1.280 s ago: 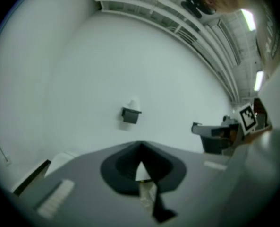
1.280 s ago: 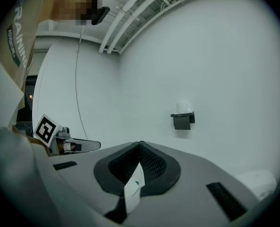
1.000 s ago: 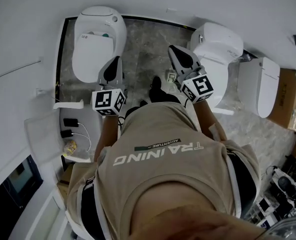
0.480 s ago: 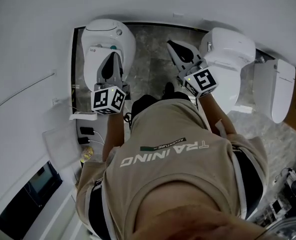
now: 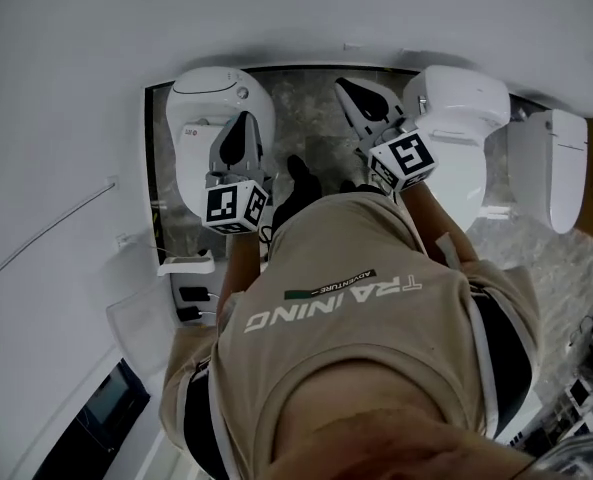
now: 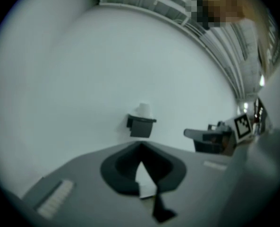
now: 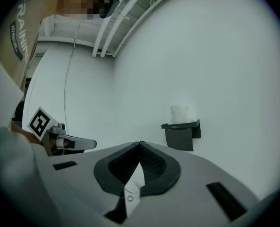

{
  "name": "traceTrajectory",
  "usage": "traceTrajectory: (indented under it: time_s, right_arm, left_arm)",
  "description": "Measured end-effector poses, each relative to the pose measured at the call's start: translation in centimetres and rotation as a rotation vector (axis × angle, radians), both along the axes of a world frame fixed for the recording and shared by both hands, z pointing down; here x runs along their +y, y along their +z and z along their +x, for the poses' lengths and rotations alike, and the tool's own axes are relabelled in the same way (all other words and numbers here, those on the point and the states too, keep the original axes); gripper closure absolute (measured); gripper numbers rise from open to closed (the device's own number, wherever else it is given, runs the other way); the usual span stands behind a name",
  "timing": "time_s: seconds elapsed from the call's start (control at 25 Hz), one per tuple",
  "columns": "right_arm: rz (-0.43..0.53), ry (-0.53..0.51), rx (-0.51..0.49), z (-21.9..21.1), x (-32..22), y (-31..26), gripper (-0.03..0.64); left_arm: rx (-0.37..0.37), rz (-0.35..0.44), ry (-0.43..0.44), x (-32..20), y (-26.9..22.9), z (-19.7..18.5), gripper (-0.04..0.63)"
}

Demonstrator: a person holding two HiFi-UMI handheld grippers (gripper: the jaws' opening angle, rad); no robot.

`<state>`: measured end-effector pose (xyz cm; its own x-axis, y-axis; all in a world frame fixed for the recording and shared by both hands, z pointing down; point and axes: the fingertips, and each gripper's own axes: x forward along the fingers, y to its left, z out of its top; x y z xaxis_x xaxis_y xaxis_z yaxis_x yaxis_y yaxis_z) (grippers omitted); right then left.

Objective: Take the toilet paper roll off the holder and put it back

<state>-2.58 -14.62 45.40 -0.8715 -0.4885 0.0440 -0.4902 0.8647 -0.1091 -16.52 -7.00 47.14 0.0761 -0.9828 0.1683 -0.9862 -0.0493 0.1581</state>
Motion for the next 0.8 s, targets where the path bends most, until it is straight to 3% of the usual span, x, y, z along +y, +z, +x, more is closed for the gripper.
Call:
traceTrajectory:
  time_s: [0.08, 0.44, 0.68, 0.8]
  right_arm:
    - [0.006, 0.036, -0.004, -1.2, -0.5, -0.8, 0.604]
    - [0.055, 0.107, -0.007, -6.4, -3.6, -2.6, 0.604]
    - [0.029, 0.168, 0.039, -4.7, -5.9, -2.2, 0.604]
    - [0.018, 0.187, 0.031, -3.9, -7.7, -2.2, 0.604]
  left_arm:
    - [-0.044, 0.009, 0.066, -0.7, -0.5, -0.5, 0.595]
    - [-0.040, 0.099, 0.203, -5.9, -1.8, -4.6, 0.595]
    - [0.009, 0.081, 0.265, -9.2, -1.4, -4.2, 0.595]
    - [0.000, 0.088, 0.278, -11.7, -2.1, -3.8, 0.595]
